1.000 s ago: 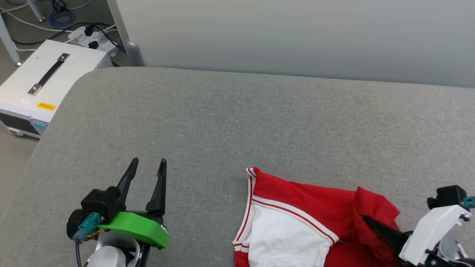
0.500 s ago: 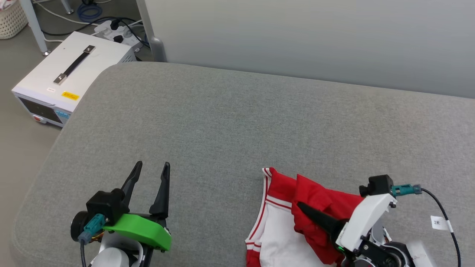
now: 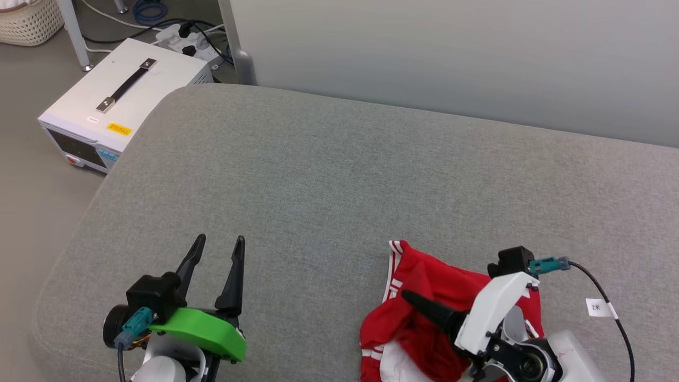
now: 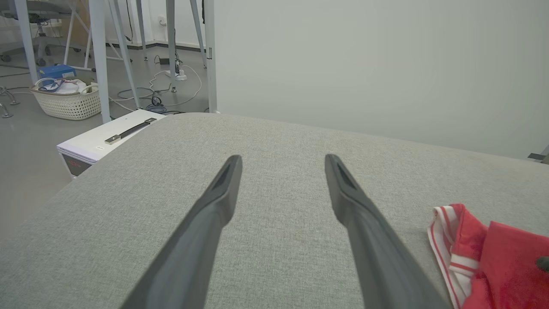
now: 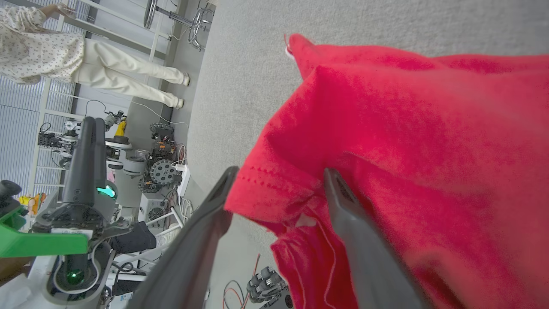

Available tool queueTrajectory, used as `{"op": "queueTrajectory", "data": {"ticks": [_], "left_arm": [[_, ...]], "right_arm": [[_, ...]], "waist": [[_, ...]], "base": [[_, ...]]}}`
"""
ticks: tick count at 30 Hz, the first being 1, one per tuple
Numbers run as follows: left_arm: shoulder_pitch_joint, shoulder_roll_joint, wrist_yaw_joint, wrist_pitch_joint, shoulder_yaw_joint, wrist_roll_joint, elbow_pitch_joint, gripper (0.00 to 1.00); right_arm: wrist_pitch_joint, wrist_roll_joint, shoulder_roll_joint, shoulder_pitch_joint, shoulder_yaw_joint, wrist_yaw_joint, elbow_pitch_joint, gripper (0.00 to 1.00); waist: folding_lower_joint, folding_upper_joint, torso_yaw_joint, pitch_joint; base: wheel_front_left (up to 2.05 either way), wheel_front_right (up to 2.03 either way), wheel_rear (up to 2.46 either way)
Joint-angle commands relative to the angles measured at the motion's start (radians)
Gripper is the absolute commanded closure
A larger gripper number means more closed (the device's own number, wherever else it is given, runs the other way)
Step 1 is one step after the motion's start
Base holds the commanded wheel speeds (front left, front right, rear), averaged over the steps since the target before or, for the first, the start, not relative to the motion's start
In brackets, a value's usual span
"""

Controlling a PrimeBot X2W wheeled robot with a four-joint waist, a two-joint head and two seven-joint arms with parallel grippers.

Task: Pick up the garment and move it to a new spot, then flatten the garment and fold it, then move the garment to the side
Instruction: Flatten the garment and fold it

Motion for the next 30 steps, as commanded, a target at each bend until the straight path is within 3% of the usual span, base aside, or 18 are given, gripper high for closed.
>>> {"op": "queueTrajectory", "data": {"ticks": [1,4,9,13,16,22,30], "left_arm": [[0.009,0.0,-0.005,-0.006,0.003,0.012,0.004,0.0],[0.01,-0.002,-0.005,-0.006,0.001,0.013,0.006,0.0],[0.005,-0.004,-0.006,-0.006,-0.004,0.012,0.002,0.0],[0.005,-0.006,-0.007,-0.006,-0.007,0.011,-0.007,0.0],[0.005,-0.01,-0.007,-0.006,-0.007,0.008,-0.021,0.0],[0.002,-0.018,-0.008,-0.006,-0.01,0.009,-0.048,0.0],[0.0,-0.028,-0.009,-0.006,-0.008,0.012,-0.077,0.0]], "right_arm": [[0.002,0.024,-0.001,-0.02,0.02,0.001,-0.015,0.0],[0.029,0.081,-0.001,-0.02,0.069,0.001,-0.053,0.0],[0.021,0.066,-0.001,-0.038,0.047,0.001,-0.066,0.0],[0.015,0.001,-0.001,-0.061,-0.005,0.001,-0.1,0.0],[0.007,-0.122,-0.006,-0.076,-0.043,0.001,-0.169,0.0],[-0.087,-0.357,-0.139,-0.078,-0.061,0.001,-0.316,0.0],[-0.31,-0.539,-0.302,-0.023,-0.116,0.001,-0.364,0.0]], "waist": [[0.0,0.0,-0.005,-0.005],[0.0,0.0,-0.015,-0.011],[0.0,0.0,-0.034,-0.019],[0.0,0.0,-0.053,-0.022],[0.0,0.0,-0.071,-0.023],[0.0,0.0,-0.105,-0.016],[0.0,0.0,-0.148,-0.005]], "base": [[0.0,0.0,0.0],[0.0,0.0,0.0],[0.0,0.0,0.0],[0.0,0.0,0.0],[0.0,0.0,0.0],[0.0,0.0,0.0],[0.0,0.0,0.0]]}}
